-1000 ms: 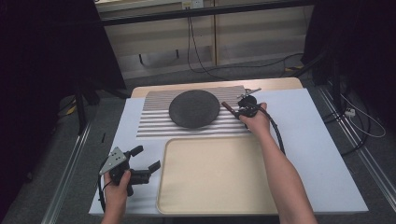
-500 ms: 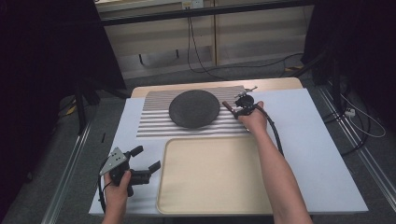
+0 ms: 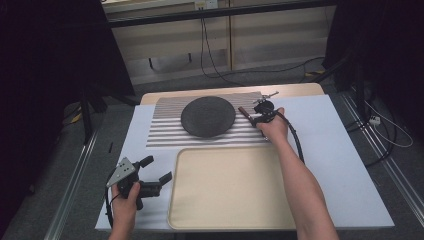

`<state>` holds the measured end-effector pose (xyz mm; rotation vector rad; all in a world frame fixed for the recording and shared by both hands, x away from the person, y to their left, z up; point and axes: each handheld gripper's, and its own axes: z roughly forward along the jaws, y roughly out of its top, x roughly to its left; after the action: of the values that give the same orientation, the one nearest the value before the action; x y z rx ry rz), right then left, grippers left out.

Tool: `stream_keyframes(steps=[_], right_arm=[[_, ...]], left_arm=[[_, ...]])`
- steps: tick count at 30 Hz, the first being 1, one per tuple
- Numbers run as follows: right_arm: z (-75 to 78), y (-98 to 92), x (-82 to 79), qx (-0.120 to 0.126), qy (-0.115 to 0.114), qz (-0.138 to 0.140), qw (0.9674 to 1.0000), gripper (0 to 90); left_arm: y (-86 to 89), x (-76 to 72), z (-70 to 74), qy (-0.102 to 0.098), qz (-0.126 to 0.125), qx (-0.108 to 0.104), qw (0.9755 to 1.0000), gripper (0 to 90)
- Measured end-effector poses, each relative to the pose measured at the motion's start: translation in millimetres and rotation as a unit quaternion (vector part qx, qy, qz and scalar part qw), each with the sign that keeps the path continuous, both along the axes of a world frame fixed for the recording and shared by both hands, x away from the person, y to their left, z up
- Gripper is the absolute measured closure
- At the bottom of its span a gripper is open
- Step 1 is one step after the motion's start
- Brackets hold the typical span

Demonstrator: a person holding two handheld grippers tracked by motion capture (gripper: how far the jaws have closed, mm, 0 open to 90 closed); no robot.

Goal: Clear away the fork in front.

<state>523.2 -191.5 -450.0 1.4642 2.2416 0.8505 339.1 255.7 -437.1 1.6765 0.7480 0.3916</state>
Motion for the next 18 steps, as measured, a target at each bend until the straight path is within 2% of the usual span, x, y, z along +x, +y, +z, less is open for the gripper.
stream_keyframes(steps=[4, 9, 10, 12, 13, 18], right_arm=[[8.3, -4.5, 0.2, 0.028, -0.017, -0.008, 0.9994, 79.0], [15.1, -10.6, -1.3, 0.035, -0.029, -0.014, 0.9988, 79.0], [18.6, -13.7, -2.4, 0.047, -0.035, -0.016, 0.9981, 79.0], [20.1, -14.1, -3.1, 0.051, -0.039, -0.016, 0.9978, 79.0], [23.6, -14.2, -4.5, 0.054, -0.047, -0.012, 0.9974, 79.0], [34.2, -13.3, -10.7, 0.069, -0.062, -0.004, 0.9957, 79.0]], left_arm=[[1.5, 0.9, 0.2, -0.001, 0.004, -0.002, 1.0000, 2.9], [0.1, 1.4, -0.4, 0.000, -0.001, 0.001, 1.0000, 2.9], [-0.1, 1.4, -0.5, 0.000, -0.001, 0.002, 1.0000, 2.9], [0.0, 1.4, -0.4, 0.000, -0.001, 0.001, 1.0000, 2.9], [0.4, 1.1, -0.1, 0.000, 0.001, 0.000, 1.0000, 2.9], [0.8, 0.7, 0.4, 0.001, 0.002, -0.003, 1.0000, 2.9]])
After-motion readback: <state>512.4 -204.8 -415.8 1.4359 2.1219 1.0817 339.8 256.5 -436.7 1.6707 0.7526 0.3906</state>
